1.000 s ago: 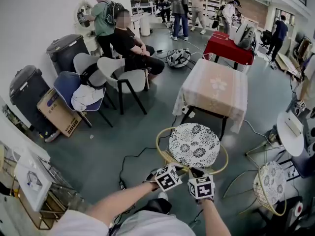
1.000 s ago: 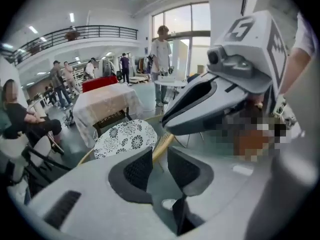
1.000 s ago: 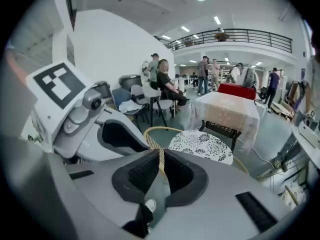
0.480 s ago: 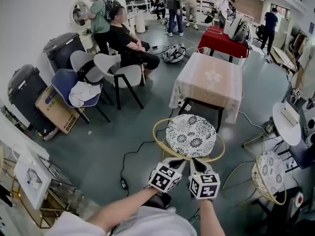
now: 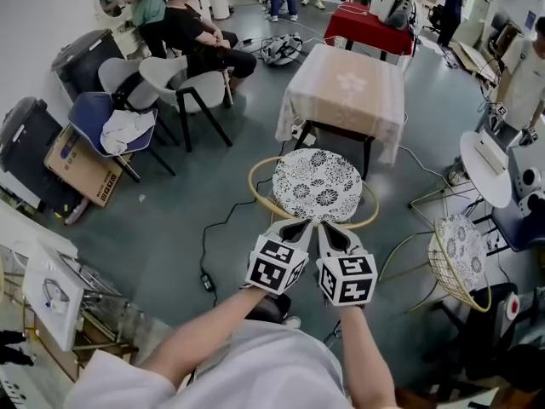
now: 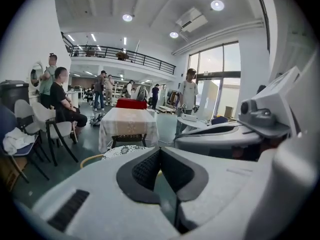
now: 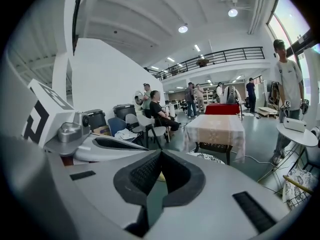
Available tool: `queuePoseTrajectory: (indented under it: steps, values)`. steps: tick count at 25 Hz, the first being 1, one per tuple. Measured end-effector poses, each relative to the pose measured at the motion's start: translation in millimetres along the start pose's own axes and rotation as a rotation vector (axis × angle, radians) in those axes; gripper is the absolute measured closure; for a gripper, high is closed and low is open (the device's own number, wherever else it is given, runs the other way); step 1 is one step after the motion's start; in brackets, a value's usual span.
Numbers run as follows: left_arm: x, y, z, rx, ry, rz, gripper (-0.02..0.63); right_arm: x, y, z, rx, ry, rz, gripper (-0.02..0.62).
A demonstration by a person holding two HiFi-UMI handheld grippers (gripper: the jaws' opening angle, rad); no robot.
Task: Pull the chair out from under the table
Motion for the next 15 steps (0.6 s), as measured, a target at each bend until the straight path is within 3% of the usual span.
queuePoseTrajectory:
  steps: [10,15]
  values:
    - [4,5,-9,0.005,-0.001,-0.024,0.601,8,-6,-1,-0.017,-0.016,-0.007,0.594]
    - [17,-2,4,0.007,0.032,-0.022,0.601,-3,-3,16,-0.011,0.019,-0.022,0.594]
Point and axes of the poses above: the fingertips, and each gripper's own axes: x backward along the fingers, z to its left, y out of its top, the point moved 10 cm from there along x, backward along the fingers, and after that the axes turned 15 degrees about z, right-handed, at the moved point
